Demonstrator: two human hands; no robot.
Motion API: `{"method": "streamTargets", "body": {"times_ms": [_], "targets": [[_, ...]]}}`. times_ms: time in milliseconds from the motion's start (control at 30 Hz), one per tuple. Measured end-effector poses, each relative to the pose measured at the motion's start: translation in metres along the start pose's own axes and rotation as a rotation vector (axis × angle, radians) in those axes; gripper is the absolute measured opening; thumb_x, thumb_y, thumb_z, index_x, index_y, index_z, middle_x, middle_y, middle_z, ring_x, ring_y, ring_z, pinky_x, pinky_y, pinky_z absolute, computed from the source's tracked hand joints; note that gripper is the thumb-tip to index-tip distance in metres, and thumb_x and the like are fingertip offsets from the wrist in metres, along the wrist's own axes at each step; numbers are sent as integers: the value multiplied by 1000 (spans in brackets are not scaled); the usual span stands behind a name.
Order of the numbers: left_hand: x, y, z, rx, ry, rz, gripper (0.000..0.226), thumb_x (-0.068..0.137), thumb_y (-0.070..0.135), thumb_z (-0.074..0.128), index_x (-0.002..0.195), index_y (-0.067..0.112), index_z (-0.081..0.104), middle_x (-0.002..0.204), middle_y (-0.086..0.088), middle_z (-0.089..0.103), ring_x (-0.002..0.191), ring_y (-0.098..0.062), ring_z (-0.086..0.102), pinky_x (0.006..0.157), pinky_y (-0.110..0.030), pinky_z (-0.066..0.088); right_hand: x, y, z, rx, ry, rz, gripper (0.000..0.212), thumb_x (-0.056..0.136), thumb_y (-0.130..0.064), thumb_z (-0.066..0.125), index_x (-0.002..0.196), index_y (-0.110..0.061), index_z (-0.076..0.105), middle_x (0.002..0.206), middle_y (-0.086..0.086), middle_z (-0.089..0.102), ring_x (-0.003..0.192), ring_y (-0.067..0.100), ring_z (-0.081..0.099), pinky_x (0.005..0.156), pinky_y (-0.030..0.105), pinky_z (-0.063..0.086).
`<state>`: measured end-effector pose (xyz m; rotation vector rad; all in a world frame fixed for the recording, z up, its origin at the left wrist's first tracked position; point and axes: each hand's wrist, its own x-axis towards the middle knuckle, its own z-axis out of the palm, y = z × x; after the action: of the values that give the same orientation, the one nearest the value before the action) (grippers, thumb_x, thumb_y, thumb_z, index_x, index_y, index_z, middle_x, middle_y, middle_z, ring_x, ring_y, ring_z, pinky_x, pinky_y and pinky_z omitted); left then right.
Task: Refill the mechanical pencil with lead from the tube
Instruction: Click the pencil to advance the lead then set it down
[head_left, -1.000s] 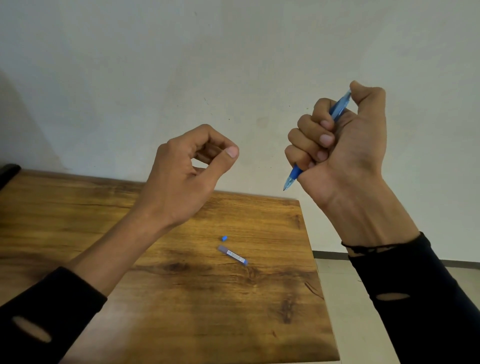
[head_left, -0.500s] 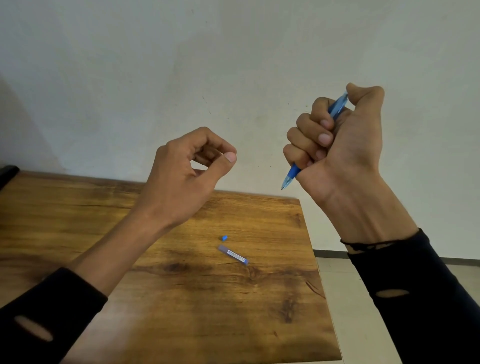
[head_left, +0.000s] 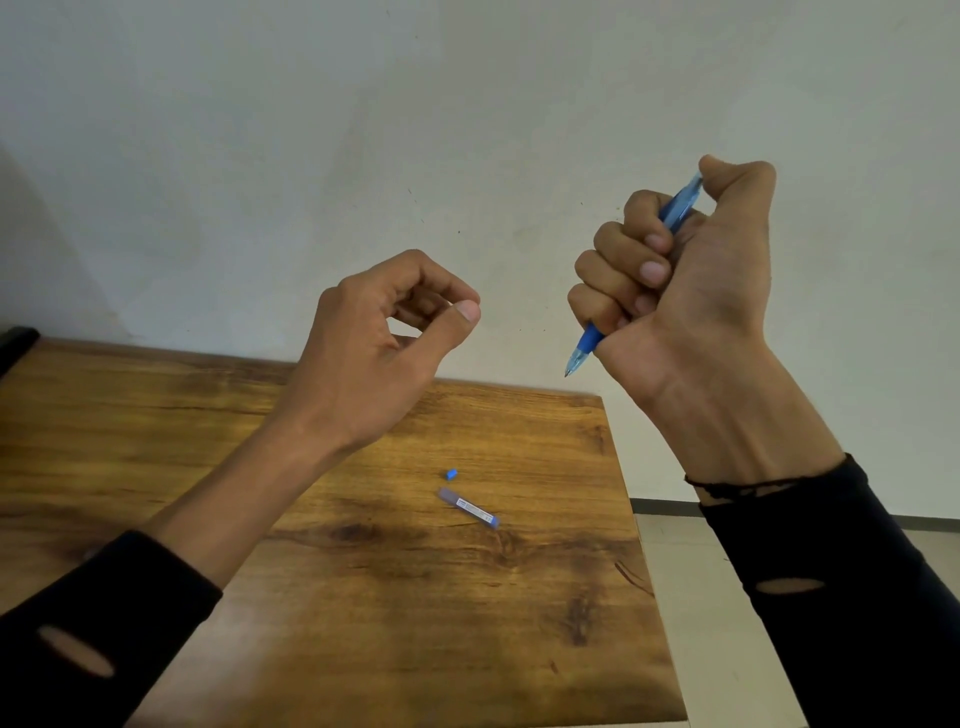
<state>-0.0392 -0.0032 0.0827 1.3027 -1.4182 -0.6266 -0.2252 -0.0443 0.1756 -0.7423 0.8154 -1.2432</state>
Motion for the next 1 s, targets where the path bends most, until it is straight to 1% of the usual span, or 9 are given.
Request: {"method": "streamTargets", "body": {"times_ms": [133, 367, 533, 700, 867, 1000], "targets": [[0, 1, 1, -8, 0, -1, 7, 99, 30, 72, 102, 26, 77, 91, 9, 78, 91, -11, 74, 82, -41, 64, 0, 0, 0, 2, 6, -4, 55, 104, -48, 34, 57, -19, 27, 47, -5, 19, 44, 13, 11, 42, 25, 13], [0, 2, 2, -16, 5, -4, 7, 99, 30, 73, 101, 25, 77, 90, 7, 78, 91, -12, 74, 82, -45, 65, 1, 1, -1, -1, 9, 0, 55, 103, -48, 35, 57, -19, 27, 47, -5, 19, 44, 13, 11, 42, 25, 13], [-1, 4, 4, -16, 1, -3, 8, 98, 31, 72, 100, 26, 77, 87, 10, 77, 86, -8, 71, 80, -41, 64, 2, 0, -2, -9, 11, 1, 55, 103, -48, 34, 57, -19, 27, 48, -5, 18, 43, 13, 11, 42, 25, 13], [0, 4, 4, -23, 7, -10, 11, 96, 34, 71, 99, 25, 77, 87, 8, 77, 87, -10, 72, 83, -48, 64, 1, 1, -2, -9, 22, 3, 54, 103, -48, 35, 57, -20, 26, 49, -5, 17, 45, 14, 9, 41, 25, 13], [0, 2, 4, -12, 2, -10, 9, 98, 32, 72, 101, 26, 77, 88, 9, 78, 87, -8, 72, 81, -42, 63, 1, 1, -2, -1, 18, 0, 55, 103, -48, 35, 57, -19, 27, 48, -5, 17, 44, 14, 10, 41, 25, 13], [0, 2, 5, -9, 1, -12, 13, 97, 35, 70, 101, 26, 77, 90, 7, 78, 90, -11, 73, 83, -43, 63, 1, 1, -2, 3, 17, 4, 55, 103, -48, 34, 57, -19, 26, 47, -5, 18, 44, 13, 10, 41, 25, 13]]}}
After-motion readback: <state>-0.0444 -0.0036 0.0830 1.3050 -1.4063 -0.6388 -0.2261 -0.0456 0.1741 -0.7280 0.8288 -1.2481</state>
